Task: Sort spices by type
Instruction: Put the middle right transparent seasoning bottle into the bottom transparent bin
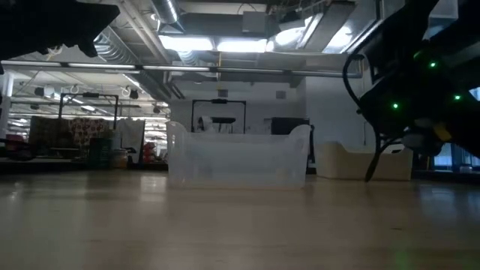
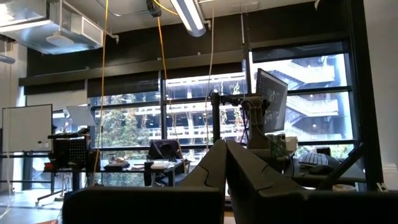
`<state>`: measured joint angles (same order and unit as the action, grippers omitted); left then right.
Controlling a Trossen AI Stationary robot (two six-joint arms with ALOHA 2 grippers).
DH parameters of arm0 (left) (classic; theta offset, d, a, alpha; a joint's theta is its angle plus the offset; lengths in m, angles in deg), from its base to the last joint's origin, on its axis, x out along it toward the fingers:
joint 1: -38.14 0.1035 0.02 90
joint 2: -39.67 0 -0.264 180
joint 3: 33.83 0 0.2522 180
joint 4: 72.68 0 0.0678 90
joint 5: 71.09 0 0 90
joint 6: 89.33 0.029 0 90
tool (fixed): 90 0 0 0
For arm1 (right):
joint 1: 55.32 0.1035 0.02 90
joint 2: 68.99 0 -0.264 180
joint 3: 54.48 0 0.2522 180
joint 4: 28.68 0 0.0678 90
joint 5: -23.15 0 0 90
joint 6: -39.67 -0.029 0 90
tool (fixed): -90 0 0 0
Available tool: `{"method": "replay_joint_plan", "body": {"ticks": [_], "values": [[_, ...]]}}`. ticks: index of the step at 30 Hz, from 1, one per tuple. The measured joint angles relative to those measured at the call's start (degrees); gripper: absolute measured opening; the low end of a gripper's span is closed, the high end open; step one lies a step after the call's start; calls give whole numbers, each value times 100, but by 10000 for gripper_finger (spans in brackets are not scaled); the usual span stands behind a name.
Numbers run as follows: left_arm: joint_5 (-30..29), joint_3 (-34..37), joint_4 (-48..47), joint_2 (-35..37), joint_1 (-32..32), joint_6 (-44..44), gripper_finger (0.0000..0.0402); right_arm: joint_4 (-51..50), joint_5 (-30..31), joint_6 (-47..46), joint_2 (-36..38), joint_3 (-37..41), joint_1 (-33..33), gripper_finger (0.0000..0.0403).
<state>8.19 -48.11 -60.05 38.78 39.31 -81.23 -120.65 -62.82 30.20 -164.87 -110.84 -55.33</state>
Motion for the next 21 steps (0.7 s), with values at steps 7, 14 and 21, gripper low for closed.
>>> {"method": "replay_joint_plan", "body": {"ticks": [7,14,21], "values": [[0,0,-4,0,0,-13,0,-197,32,-26,-2,-251,-2,67],[0,0,-37,-1,0,-42,0,-414,39,-68,-2,-283,-2,58],[0,0,-37,-1,0,-31,0,-507,-23,-57,-2,-274,-2,137]]}}
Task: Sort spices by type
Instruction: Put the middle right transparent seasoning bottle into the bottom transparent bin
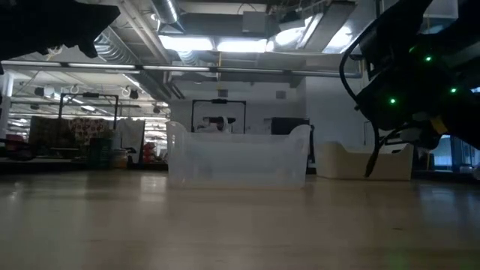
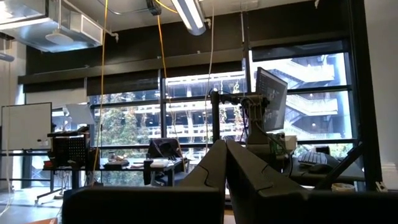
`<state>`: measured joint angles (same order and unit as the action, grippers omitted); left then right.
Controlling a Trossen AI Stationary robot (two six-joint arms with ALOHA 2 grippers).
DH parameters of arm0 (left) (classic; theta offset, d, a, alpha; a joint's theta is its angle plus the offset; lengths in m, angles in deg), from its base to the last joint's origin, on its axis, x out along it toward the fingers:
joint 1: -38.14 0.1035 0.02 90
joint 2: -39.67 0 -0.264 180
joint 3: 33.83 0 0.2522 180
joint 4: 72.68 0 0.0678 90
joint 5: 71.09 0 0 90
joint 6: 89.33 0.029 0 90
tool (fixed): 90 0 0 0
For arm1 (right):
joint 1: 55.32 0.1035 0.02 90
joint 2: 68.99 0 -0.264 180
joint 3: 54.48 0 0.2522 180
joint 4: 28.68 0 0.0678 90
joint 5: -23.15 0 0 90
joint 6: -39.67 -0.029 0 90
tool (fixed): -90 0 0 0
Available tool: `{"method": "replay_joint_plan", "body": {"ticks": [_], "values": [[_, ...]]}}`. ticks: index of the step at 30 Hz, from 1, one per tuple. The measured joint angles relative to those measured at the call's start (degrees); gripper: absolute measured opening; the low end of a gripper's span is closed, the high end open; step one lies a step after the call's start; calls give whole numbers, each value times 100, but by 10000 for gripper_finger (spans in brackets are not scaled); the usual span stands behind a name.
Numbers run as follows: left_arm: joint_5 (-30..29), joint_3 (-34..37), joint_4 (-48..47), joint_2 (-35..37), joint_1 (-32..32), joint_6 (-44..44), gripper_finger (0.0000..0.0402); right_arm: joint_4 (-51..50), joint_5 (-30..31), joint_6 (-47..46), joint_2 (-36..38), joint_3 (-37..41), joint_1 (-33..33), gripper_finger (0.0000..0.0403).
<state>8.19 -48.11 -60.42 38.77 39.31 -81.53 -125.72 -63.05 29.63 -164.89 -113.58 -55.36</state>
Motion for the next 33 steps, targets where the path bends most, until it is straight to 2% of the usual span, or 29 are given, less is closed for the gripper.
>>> {"method": "replay_joint_plan", "body": {"ticks": [6,11,15,25,33], "values": [[0,0,0,0,0,9,0,0,-99,2,0,2,0,210],[1,0,0,0,0,11,0,112,96,5,0,2,0,239],[1,0,-2,0,0,11,0,126,475,25,0,2,0,243],[0,0,-9,0,0,15,0,619,476,-46,-3,317,-170,243],[1,0,-7,2,0,20,0,673,499,-74,-454,311,-614,243]]}}
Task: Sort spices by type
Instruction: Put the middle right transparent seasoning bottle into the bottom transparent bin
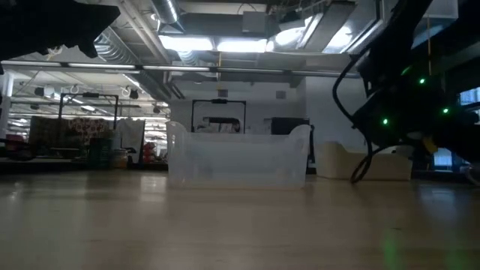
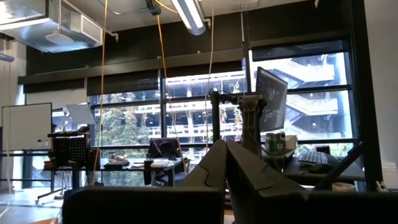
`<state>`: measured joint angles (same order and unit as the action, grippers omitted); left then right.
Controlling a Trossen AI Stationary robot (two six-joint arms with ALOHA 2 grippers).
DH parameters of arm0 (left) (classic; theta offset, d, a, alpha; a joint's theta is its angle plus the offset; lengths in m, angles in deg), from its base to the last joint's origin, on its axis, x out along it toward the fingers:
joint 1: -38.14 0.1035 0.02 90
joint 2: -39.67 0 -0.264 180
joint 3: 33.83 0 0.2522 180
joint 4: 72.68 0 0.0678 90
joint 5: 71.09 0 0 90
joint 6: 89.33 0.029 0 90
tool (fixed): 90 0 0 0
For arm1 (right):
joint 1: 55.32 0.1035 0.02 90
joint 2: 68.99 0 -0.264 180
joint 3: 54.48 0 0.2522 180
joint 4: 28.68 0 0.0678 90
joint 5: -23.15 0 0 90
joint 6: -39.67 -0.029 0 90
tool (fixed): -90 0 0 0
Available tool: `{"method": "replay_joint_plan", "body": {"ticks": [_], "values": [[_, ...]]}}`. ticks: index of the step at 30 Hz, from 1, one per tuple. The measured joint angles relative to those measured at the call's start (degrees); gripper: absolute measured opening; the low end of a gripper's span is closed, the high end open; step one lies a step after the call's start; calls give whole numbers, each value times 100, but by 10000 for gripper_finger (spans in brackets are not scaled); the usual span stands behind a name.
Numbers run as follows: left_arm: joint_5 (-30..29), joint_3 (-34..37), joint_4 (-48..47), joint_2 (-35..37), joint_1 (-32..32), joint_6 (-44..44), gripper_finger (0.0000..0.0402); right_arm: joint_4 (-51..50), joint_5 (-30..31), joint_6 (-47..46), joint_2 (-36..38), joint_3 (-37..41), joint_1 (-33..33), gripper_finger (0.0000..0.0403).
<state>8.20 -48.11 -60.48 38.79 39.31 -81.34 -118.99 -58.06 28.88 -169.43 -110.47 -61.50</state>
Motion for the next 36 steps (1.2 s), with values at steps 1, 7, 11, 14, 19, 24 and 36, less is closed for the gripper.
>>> {"method": "replay_joint_plan", "body": {"ticks": [1,7,11,14,19,24,36], "values": [[1,0,-3,-1,0,0,0,43,-62,29,-65,2,-40,243],[-1,0,2,0,0,-2,0,404,-150,76,-319,-1,-59,228],[1,0,2,0,0,-2,0,452,-209,122,-355,-1,-59,196],[1,0,0,0,0,-2,0,438,-198,125,-355,-1,-59,195],[1,0,2,0,0,-2,0,341,-188,104,-315,-92,-59,195],[1,0,0,0,0,-4,0,231,-192,48,68,-498,-57,195],[1,0,-162,-47,0,-201,0,747,2,-519,1974,-1382,-57,195]]}}
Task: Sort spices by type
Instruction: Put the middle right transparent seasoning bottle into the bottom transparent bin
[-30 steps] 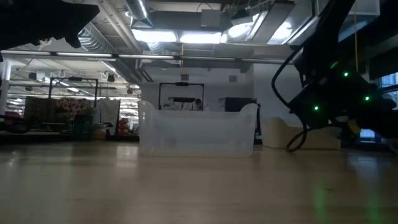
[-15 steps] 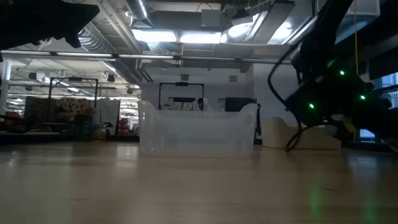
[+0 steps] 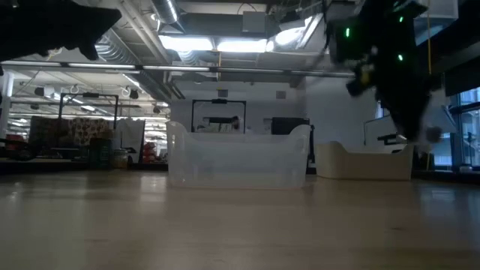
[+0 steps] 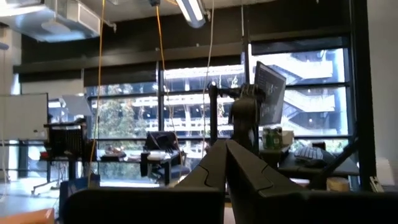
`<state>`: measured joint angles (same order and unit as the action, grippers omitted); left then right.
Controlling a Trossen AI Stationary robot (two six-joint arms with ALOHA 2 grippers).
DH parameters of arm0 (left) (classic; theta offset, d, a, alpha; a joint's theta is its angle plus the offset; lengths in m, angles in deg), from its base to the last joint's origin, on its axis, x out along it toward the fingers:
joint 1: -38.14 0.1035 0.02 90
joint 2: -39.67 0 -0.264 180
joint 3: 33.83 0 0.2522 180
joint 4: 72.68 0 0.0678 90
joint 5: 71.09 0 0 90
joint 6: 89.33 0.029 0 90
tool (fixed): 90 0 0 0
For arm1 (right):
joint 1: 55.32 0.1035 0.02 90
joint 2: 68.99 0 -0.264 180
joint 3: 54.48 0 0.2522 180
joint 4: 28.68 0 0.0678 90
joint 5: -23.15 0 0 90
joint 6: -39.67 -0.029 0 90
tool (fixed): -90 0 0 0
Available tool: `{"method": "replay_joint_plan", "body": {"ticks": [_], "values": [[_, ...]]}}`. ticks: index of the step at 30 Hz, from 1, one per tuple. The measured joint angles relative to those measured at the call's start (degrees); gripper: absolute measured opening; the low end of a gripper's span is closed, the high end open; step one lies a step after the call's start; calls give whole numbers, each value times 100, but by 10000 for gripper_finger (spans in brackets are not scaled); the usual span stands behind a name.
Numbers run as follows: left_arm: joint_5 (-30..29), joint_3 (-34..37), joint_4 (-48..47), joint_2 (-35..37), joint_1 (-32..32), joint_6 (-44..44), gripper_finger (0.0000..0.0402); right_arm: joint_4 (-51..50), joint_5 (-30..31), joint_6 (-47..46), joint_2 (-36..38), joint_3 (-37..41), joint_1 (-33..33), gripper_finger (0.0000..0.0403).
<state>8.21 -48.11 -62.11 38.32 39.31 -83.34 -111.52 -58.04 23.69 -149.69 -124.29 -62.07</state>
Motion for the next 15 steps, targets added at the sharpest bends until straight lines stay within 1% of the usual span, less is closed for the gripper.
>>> {"method": "replay_joint_plan", "body": {"ticks": [4,8,12,15], "values": [[1,0,18,-310,-4,-269,0,974,133,-58,631,-4,0,195],[2,0,128,-814,-4,-578,0,2198,192,15,1008,-4,0,195],[1,0,475,-1446,-4,-862,0,3374,171,458,1057,-4,2,195],[0,0,765,-1930,-4,-955,0,4156,138,850,949,-4,-1,195]]}}
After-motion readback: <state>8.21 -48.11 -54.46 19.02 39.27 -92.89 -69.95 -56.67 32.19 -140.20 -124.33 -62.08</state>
